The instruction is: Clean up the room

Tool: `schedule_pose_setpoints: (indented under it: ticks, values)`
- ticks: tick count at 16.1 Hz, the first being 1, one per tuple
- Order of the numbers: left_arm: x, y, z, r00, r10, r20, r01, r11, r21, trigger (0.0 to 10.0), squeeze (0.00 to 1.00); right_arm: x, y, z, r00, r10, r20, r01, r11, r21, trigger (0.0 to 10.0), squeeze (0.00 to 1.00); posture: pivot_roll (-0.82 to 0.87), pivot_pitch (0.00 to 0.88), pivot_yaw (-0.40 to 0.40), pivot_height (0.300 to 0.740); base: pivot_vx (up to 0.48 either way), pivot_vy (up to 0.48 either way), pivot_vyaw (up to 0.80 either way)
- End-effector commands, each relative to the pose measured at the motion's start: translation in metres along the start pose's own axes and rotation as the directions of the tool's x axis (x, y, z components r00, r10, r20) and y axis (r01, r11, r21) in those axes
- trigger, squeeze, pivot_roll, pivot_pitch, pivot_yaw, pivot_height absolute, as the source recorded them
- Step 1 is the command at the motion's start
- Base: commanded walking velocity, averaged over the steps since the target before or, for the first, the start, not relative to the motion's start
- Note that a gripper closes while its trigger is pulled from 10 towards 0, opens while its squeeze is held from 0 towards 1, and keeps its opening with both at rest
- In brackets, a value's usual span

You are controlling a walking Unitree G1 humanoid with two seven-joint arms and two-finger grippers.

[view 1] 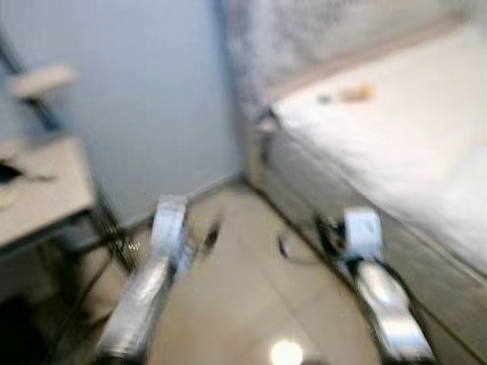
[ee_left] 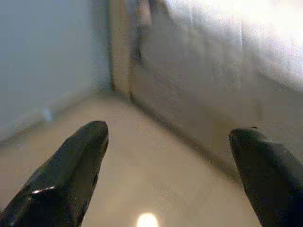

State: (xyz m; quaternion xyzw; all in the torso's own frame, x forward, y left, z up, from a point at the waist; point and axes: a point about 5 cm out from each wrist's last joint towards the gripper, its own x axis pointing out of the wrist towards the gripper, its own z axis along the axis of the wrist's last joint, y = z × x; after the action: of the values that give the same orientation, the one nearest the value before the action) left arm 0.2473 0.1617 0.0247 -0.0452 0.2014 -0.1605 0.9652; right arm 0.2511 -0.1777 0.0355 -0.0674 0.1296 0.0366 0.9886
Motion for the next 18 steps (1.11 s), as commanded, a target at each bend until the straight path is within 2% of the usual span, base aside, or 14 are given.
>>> schedule_pose_setpoints:
  ticks: [1,2,3,4,5,7,8,9,11,13,15,18]
  values:
    - [0.001,-0.009,0.006,0.993,-0.117,-0.027,0.119,0.989,0.087,10.0,0.00,-0.006,0.003,-0.008,0.997,0.054,-0.057,-0.055,0.998,-0.019,10.0,0.00,-0.17,0.000,0.081,0.740,0.000,0.000,-0.66]
    - [0.001,-0.009,0.007,0.992,-0.127,-0.026,0.129,0.986,0.106,10.0,0.00,-0.008,0.002,-0.011,0.996,0.057,-0.065,-0.058,0.998,-0.023,10.0,0.00,-0.17,0.000,0.075,0.740,0.000,0.000,-0.66]
    - [0.009,-0.006,0.023,0.996,-0.080,0.044,0.077,0.995,0.065,10.0,0.00,-0.005,0.000,-0.012,0.995,0.053,-0.079,-0.054,0.998,-0.015,10.0,0.00,-0.17,0.000,0.058,0.740,0.000,0.000,-0.66]
    - [0.016,-0.005,0.035,0.994,-0.032,0.103,0.033,0.999,-0.010,10.0,0.00,0.000,0.003,-0.009,0.994,0.074,-0.084,-0.076,0.997,-0.025,10.0,0.00,-0.16,0.000,0.042,0.740,0.000,0.000,-0.67]
    - [0.021,-0.014,0.040,0.990,-0.021,0.136,0.028,0.999,-0.044,10.0,0.00,0.004,0.006,-0.003,0.994,0.092,-0.065,-0.095,0.995,-0.040,10.0,0.00,-0.16,0.000,0.007,0.740,0.000,0.000,0.00]
    - [0.027,-0.032,0.043,0.986,-0.036,0.162,0.045,0.998,-0.050,10.0,0.00,0.009,0.002,0.007,0.994,0.098,-0.048,-0.100,0.994,-0.037,10.0,0.00,-0.15,0.000,-0.042,0.740,0.000,0.000,0.00]
    - [0.028,-0.034,0.044,0.986,-0.034,0.163,0.041,0.998,-0.041,10.0,0.00,0.011,0.001,0.009,0.994,0.102,-0.041,-0.102,0.995,-0.021,10.0,0.00,-0.15,0.000,-0.046,0.740,0.000,0.000,0.00]
    - [0.028,-0.036,0.048,0.979,-0.075,0.191,0.075,0.997,0.003,10.0,0.00,0.012,0.001,0.012,0.995,0.093,-0.018,-0.094,0.995,-0.018,10.0,0.00,-0.15,0.000,-0.026,0.740,0.000,0.311,0.00]
    - [0.029,-0.033,0.054,0.977,-0.055,0.207,0.045,0.998,0.049,10.0,0.00,0.019,0.004,0.015,0.997,0.075,-0.001,-0.075,0.997,-0.014,10.0,0.00,-0.16,0.000,0.011,0.740,0.341,0.337,0.00]
    - [0.035,-0.030,0.064,0.970,-0.047,0.238,0.035,0.998,0.053,10.0,0.00,0.028,0.005,0.021,0.999,0.031,0.023,-0.031,1.000,-0.004,10.0,0.00,-0.17,0.000,0.035,0.740,0.364,0.313,0.00]
    - [0.037,-0.027,0.072,0.965,-0.044,0.260,0.028,0.998,0.064,10.0,0.00,0.030,0.009,0.024,0.999,0.036,0.031,-0.037,0.999,0.022,10.0,0.00,-0.18,0.000,0.053,0.740,0.368,0.307,-0.38]
    - [0.034,-0.024,0.061,0.972,-0.043,0.231,0.028,0.997,0.070,10.0,0.00,0.026,0.009,0.018,0.999,0.020,0.030,-0.021,0.999,0.037,10.0,0.00,-0.19,0.000,0.066,0.740,0.363,0.316,-0.75]
